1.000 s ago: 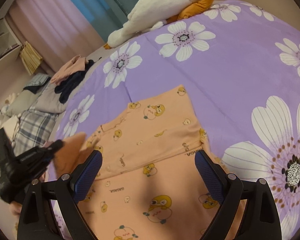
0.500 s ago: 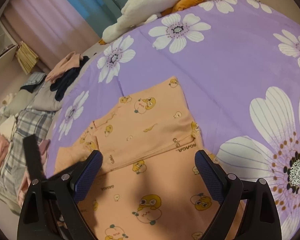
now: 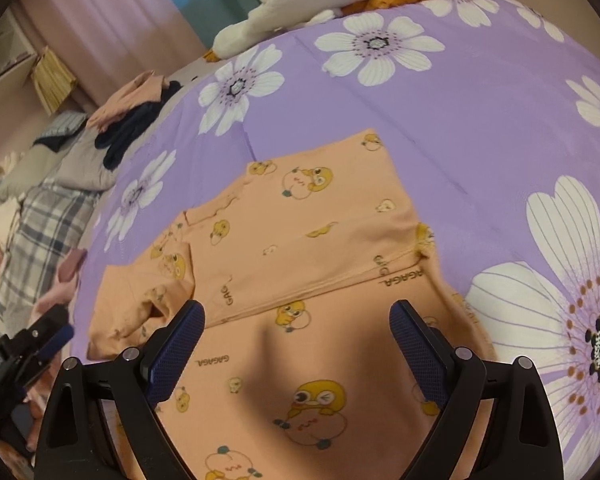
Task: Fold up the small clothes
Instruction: 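Open the left gripper and withdraw it from the folded onesie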
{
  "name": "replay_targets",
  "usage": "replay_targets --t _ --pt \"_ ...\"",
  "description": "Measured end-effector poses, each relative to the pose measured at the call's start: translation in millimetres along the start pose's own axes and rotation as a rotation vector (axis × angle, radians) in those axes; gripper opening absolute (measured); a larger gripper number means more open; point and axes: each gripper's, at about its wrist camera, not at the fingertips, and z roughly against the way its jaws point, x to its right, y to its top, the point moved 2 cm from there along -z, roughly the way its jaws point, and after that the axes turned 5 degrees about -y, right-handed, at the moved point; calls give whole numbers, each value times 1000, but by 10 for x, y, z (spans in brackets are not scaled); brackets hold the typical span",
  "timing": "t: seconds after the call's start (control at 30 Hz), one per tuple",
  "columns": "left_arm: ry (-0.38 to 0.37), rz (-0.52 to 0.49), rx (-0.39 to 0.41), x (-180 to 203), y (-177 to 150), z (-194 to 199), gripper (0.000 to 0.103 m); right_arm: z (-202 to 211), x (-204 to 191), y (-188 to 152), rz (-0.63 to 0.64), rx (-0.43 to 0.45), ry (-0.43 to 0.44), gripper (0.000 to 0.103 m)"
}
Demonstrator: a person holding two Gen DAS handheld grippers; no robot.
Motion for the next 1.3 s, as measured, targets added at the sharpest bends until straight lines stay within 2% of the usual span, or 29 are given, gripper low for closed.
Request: replay_targets --t 0.07,0.17,0.47,0.6,0.73,0.9,1.3 --pt "3 46 14 -221 -18 61 69 -18 -67 -16 15 -6 -9 93" --pt "-33 108 9 -430 -48 104 69 -38 -159 -49 43 -14 -29 93" --pt "14 141 16 -699 -39 220 69 -41 -474 -111 122 -4 -78 93" --pt "50 141 7 -774 -43 219 69 -63 -602 -139 152 1 -87 93" --pt "31 168 3 -876 -35 241 69 -116 -728 -173 179 -13 -86 93" --pt "45 181 7 -929 -27 283 69 -144 -839 -205 218 -12 -86 93" --pt "38 203 0 -984 -21 292 69 -135 -820 -212 206 -9 -83 93"
